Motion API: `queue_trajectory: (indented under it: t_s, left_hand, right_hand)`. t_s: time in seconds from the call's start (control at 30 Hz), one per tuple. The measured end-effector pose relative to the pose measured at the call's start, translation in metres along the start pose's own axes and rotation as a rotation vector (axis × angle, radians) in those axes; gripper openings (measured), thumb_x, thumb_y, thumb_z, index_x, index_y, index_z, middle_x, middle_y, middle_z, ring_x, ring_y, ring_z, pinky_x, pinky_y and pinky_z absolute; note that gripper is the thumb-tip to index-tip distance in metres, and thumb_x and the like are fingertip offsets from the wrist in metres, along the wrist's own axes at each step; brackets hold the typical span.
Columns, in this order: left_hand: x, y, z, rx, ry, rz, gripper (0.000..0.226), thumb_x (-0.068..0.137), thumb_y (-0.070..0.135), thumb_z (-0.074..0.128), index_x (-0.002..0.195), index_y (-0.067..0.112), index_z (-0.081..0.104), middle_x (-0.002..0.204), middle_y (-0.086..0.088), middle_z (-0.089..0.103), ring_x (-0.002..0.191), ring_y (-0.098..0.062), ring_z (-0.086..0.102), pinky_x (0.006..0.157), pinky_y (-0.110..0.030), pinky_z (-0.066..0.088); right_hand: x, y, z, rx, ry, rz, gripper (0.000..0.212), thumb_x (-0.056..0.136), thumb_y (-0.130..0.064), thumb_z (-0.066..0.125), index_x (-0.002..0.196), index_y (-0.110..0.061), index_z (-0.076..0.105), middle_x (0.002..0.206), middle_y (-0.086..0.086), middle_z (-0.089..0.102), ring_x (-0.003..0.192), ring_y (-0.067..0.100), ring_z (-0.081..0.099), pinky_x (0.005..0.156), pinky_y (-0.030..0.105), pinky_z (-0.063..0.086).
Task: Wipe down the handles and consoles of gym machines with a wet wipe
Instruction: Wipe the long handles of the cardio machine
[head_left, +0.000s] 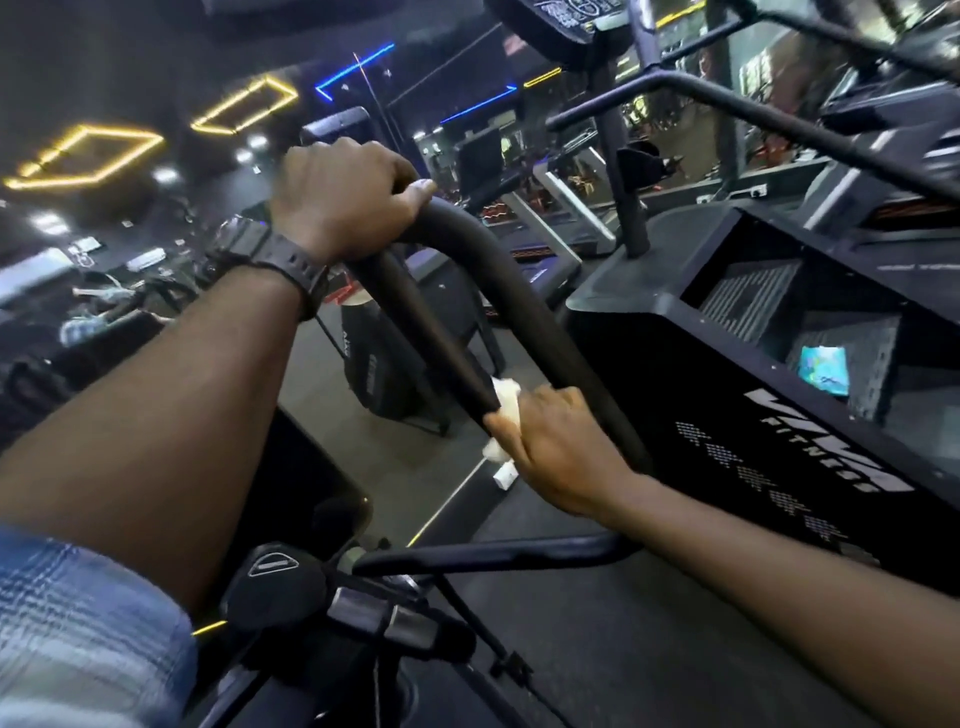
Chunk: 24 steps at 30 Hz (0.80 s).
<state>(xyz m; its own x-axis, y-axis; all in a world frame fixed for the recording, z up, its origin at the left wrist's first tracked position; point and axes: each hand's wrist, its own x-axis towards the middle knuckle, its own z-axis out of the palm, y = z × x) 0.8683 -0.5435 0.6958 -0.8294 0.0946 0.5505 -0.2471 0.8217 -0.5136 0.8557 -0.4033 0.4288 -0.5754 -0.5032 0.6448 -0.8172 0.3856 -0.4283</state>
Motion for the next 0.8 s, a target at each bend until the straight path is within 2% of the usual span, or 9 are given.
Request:
queue_trajectory:
  t_s: [0.1, 0.2, 0.3, 0.4, 0.5, 0.6, 0.67, 0.73, 0.8]
  left_hand:
    - [-0.003, 0.001, 0.002, 0.014, 0.039, 0.042, 0.045, 0.102, 0.053, 0.039, 0.121, 0.027, 0.071, 0.101, -0.018, 0.070, 0.098, -0.042, 0.064, 0.077, -0.041, 0.037]
    - [-0.004, 0.002, 0.000, -0.008, 0.048, 0.053, 0.048, 0.102, 0.054, 0.037, 0.121, 0.026, 0.071, 0.094, -0.017, 0.069, 0.094, -0.042, 0.065, 0.074, -0.039, 0.037]
    - [-0.005, 0.002, 0.001, -0.009, 0.035, 0.063, 0.051, 0.102, 0.055, 0.033, 0.119, 0.026, 0.072, 0.076, -0.006, 0.057, 0.083, -0.036, 0.063, 0.069, -0.036, 0.037]
    - [-0.004, 0.000, 0.005, 0.007, 0.058, 0.065, 0.056, 0.102, 0.057, 0.027, 0.114, 0.026, 0.073, 0.084, -0.012, 0.066, 0.086, -0.037, 0.065, 0.070, -0.037, 0.039]
    - [-0.003, -0.001, 0.007, -0.036, 0.092, 0.028, 0.075, 0.097, 0.062, 0.012, 0.104, 0.022, 0.075, 0.092, -0.018, 0.070, 0.089, -0.041, 0.065, 0.076, -0.041, 0.041]
    - [0.001, -0.003, 0.005, -0.140, 0.053, -0.071, 0.088, 0.092, 0.067, 0.002, 0.107, 0.023, 0.077, 0.107, -0.021, 0.071, 0.103, -0.044, 0.063, 0.086, -0.045, 0.043]
    - [0.005, -0.006, 0.002, -0.225, 0.013, -0.141, 0.090, 0.091, 0.070, 0.001, 0.107, 0.025, 0.077, 0.113, -0.021, 0.069, 0.110, -0.044, 0.060, 0.094, -0.047, 0.041]
    - [0.006, -0.008, 0.001, -0.292, -0.016, -0.185, 0.089, 0.092, 0.072, 0.000, 0.106, 0.030, 0.077, 0.117, -0.019, 0.068, 0.113, -0.042, 0.059, 0.100, -0.048, 0.040]
    - [0.006, -0.005, -0.002, -0.322, -0.016, -0.188, 0.084, 0.095, 0.071, 0.002, 0.101, 0.038, 0.078, 0.121, -0.016, 0.068, 0.114, -0.041, 0.058, 0.101, -0.046, 0.038]
  right_hand:
    - [-0.027, 0.048, -0.012, -0.414, 0.014, -0.279, 0.041, 0.099, -0.048, 0.036, 0.107, -0.016, 0.059, 0.109, -0.001, 0.065, 0.115, 0.020, 0.057, 0.094, 0.045, 0.035]
    - [-0.012, 0.076, -0.038, -0.634, -0.001, -0.533, 0.031, 0.095, -0.040, 0.042, 0.108, -0.019, 0.061, 0.122, 0.002, 0.058, 0.121, 0.024, 0.052, 0.100, 0.046, 0.032]
    - [0.015, 0.096, -0.058, -0.798, -0.029, -0.784, 0.035, 0.091, -0.035, 0.041, 0.113, -0.022, 0.065, 0.115, 0.002, 0.052, 0.114, 0.024, 0.049, 0.100, 0.045, 0.027]
    - [0.047, 0.085, -0.068, -0.856, 0.025, -0.979, 0.036, 0.096, -0.022, 0.039, 0.127, -0.021, 0.058, 0.106, 0.000, 0.048, 0.101, 0.022, 0.050, 0.094, 0.040, 0.031]
    - [0.095, 0.047, -0.068, -0.856, 0.147, -1.049, 0.024, 0.098, -0.020, 0.044, 0.102, -0.024, 0.067, 0.088, -0.005, 0.056, 0.092, 0.020, 0.053, 0.083, 0.035, 0.036]
    - [0.152, 0.005, -0.079, -0.933, 0.282, -1.088, 0.018, 0.091, -0.023, 0.058, 0.077, -0.025, 0.070, 0.076, -0.007, 0.064, 0.095, 0.023, 0.056, 0.083, 0.037, 0.036]
    - [0.180, -0.017, -0.088, -0.940, 0.347, -1.105, 0.022, 0.089, -0.019, 0.058, 0.071, -0.021, 0.069, 0.075, -0.004, 0.069, 0.093, 0.024, 0.065, 0.086, 0.038, 0.037]
    - [0.190, -0.021, -0.087, -0.892, 0.351, -1.101, 0.026, 0.091, -0.013, 0.054, 0.071, -0.018, 0.070, 0.081, -0.002, 0.070, 0.097, 0.025, 0.067, 0.090, 0.038, 0.043]
    - [0.180, -0.007, -0.083, -0.814, 0.324, -1.039, 0.027, 0.093, -0.012, 0.054, 0.073, -0.022, 0.069, 0.085, -0.003, 0.068, 0.106, 0.025, 0.061, 0.082, 0.034, 0.046]
